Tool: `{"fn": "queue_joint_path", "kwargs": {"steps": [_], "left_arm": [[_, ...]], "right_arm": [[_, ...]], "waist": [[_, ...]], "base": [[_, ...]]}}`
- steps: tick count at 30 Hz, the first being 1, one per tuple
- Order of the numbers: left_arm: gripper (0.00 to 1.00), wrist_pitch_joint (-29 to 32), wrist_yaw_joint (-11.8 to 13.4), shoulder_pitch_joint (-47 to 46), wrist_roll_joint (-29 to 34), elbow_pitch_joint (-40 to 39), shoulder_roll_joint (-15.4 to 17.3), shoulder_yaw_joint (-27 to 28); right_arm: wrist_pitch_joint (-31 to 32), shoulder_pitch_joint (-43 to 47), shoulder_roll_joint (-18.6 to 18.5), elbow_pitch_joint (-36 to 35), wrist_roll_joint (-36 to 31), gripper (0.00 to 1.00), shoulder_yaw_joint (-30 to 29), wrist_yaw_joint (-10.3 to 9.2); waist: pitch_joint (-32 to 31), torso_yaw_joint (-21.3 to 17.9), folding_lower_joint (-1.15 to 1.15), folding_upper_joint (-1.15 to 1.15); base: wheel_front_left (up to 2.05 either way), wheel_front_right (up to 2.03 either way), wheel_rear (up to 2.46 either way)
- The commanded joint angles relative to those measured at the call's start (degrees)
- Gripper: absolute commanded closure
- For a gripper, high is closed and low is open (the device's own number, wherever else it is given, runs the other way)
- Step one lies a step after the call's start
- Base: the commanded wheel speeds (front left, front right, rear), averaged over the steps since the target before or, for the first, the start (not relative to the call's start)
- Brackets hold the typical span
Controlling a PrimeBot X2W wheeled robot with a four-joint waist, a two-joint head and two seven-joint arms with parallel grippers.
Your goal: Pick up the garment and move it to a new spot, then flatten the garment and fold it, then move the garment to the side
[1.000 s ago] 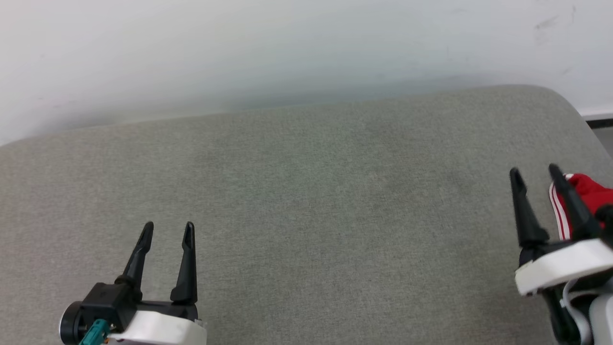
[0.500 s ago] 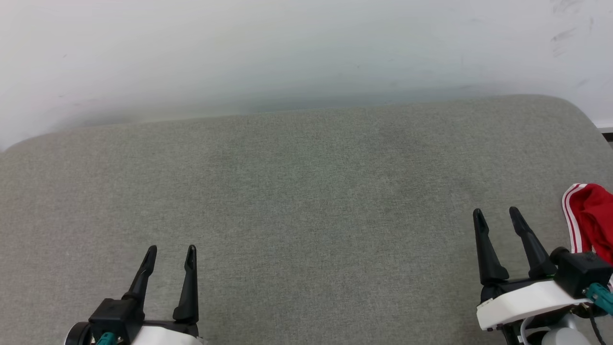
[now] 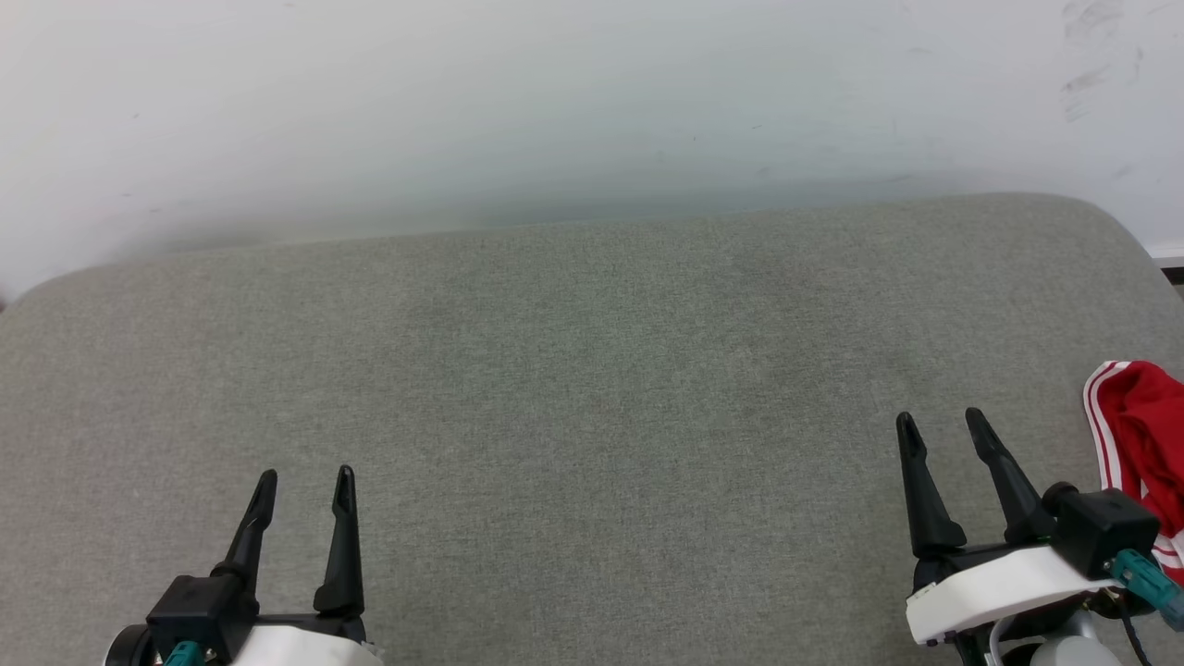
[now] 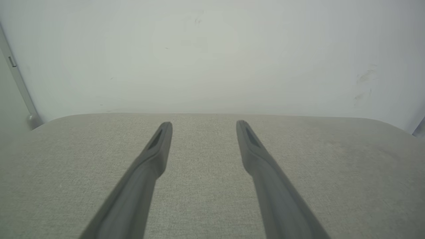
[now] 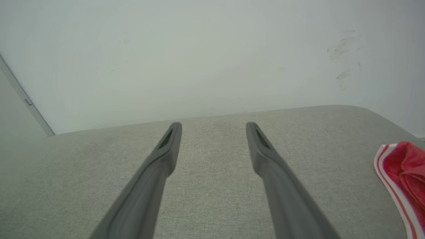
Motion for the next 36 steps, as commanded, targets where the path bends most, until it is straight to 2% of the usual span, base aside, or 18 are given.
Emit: {"fn": "queue_joint_path", "kwargs": {"steps": [1, 5, 7, 8, 11, 36], "left_arm": [[0.0, -0.13, 0.06, 0.02, -0.01, -0.14, -0.08, 0.13], [0.0, -0.13, 0.13, 0.12, -0.54, -0.44, -0.14, 0.87], [0.0, -0.13, 1.01, 0.11, -1.34, -0.67, -0.14, 1.29], [1.0, 0.0, 1.13, 0.03, -1.32, -0.51, -0.06, 1.14], [1.0, 0.34, 1.17, 0.31, -2.13, 1.05, -0.12, 1.15], [1.0, 7.0, 0.73, -3.44, -27.72, 4.85, -0.11, 1.63]], "right_arm": [[-0.26, 0.06, 0.4, 0.05, -0.18, 0.0, 0.02, -0.03], [-0.23, 0.09, 0.44, 0.07, -0.04, 0.0, 0.11, -0.03], [-0.29, 0.06, 0.44, 0.07, -0.03, 0.0, 0.09, -0.03], [-0.01, 0.0, 0.12, 0.06, 0.0, 1.0, 0.21, 0.0], [0.22, 0.54, 0.15, 1.18, 0.77, 1.0, 0.25, 0.0], [5.94, -0.88, 0.59, 2.37, 25.4, 1.0, -2.52, 0.0]], "waist": [[-0.03, -0.04, 0.0, 0.0], [-0.1, -0.12, 0.0, 0.0], [-0.13, -0.09, 0.0, 0.0], [-0.13, -0.1, 0.0, 0.0], [-0.14, -0.08, 0.0, 0.0], [-0.28, 0.36, 0.0, 0.0]], "base": [[0.0, 0.0, 0.0], [0.0, 0.0, 0.0], [0.0, 0.0, 0.0], [0.0, 0.0, 0.0], [0.0, 0.0, 0.0], [0.0, 0.0, 0.0]]}}
